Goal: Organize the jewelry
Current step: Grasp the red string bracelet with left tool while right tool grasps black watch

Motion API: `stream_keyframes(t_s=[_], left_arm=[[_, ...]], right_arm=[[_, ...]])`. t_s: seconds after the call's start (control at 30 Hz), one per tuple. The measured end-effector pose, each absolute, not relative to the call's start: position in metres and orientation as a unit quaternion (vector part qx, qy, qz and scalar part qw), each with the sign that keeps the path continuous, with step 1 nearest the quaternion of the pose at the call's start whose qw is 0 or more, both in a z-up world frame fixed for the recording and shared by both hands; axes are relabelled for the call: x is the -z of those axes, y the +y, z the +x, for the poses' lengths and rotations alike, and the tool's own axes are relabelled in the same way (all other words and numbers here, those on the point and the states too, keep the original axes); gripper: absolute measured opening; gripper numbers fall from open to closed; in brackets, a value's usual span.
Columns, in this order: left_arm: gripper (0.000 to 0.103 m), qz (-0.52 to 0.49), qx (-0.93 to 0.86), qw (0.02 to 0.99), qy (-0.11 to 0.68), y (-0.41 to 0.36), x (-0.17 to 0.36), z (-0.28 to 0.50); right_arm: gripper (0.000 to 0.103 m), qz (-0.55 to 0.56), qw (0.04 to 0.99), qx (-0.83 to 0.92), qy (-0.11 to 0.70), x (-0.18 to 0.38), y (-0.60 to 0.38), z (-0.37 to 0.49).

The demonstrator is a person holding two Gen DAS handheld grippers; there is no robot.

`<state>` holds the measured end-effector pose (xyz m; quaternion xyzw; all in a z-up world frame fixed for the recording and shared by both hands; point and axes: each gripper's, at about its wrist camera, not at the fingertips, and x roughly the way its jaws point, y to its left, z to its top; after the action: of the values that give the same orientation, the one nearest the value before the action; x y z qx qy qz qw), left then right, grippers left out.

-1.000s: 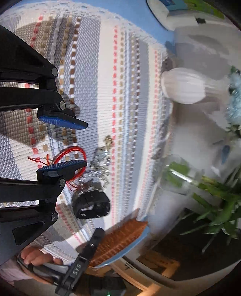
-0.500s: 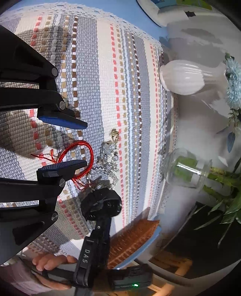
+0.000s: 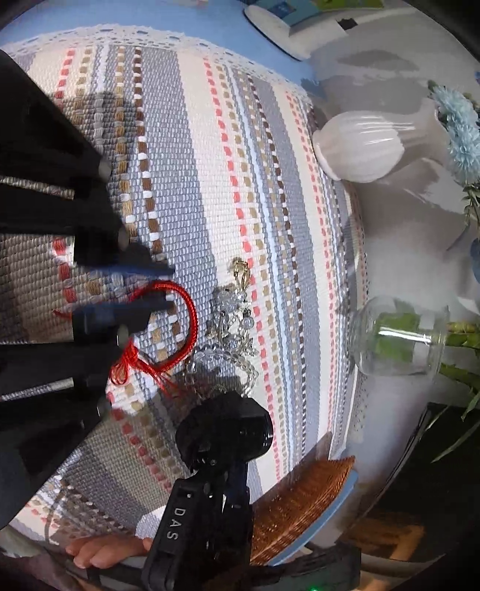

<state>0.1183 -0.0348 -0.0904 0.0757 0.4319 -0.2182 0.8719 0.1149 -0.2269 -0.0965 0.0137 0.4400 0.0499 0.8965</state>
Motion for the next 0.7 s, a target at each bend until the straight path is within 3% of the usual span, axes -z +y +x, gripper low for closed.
stream_keyframes(t_s=[0.07, 0.7], left_arm=[[0.004, 0.078, 0.221, 0.872, 0.429, -0.035, 0.09, 0.117], [0.004, -0.006, 0.278, 0.887, 0.369, -0.01, 0.067, 0.103]], right_arm=[[0.021, 0.005, 0.898, -0.046, 0.438, 0.096, -0.224, 0.115], [0.02, 0.047, 0.927, -0.032, 0.371, 0.069, -0.248, 0.079]])
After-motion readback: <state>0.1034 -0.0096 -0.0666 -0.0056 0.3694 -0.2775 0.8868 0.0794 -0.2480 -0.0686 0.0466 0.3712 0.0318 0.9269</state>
